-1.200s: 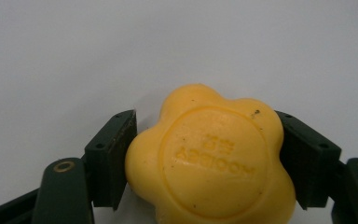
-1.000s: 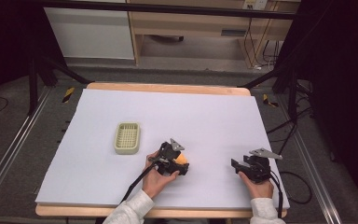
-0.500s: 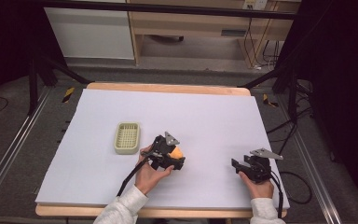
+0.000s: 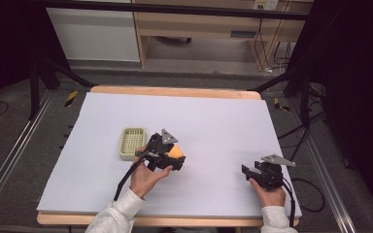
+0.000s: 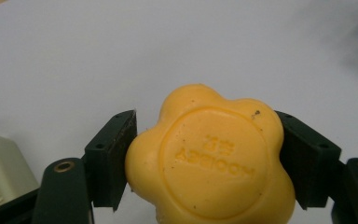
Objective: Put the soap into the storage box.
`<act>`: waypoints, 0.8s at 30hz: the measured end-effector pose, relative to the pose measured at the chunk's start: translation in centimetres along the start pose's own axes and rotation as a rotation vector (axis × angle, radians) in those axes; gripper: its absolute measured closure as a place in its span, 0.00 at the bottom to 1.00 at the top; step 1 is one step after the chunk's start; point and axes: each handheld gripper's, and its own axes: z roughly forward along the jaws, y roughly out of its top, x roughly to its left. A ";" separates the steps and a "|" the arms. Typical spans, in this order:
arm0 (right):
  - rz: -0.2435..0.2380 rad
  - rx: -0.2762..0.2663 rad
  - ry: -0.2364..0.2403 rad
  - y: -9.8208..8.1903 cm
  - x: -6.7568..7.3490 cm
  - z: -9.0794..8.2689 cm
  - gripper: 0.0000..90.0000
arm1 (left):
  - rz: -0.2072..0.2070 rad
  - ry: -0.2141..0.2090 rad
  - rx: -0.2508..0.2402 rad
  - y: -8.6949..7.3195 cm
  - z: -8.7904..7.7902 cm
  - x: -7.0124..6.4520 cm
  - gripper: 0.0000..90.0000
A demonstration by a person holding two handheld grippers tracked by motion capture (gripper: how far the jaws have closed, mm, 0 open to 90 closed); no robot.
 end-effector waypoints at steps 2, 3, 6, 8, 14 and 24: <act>-0.003 -0.002 0.000 0.0 0.0 0.0 0.46 | -0.005 0.005 -0.002 0.0 -0.2 0.3 0.30; -0.002 -0.002 0.000 0.0 0.0 0.0 0.46 | -0.009 0.004 -0.005 0.1 -0.3 0.4 0.30; -0.001 -0.004 -0.002 0.0 0.0 -0.1 0.46 | -0.013 0.008 -0.005 0.1 -0.7 1.0 0.30; 0.001 -0.006 -0.002 0.0 0.0 -0.1 0.46 | -0.021 0.014 -0.011 0.0 -0.9 1.3 0.30; -0.008 -0.018 -0.009 0.0 -0.1 -0.2 0.46 | -0.034 0.034 -0.015 -0.2 -1.7 2.7 0.30; 0.004 -0.014 -0.009 0.0 -0.1 -0.2 0.45 | -0.076 0.071 -0.020 -0.8 -2.7 5.1 0.30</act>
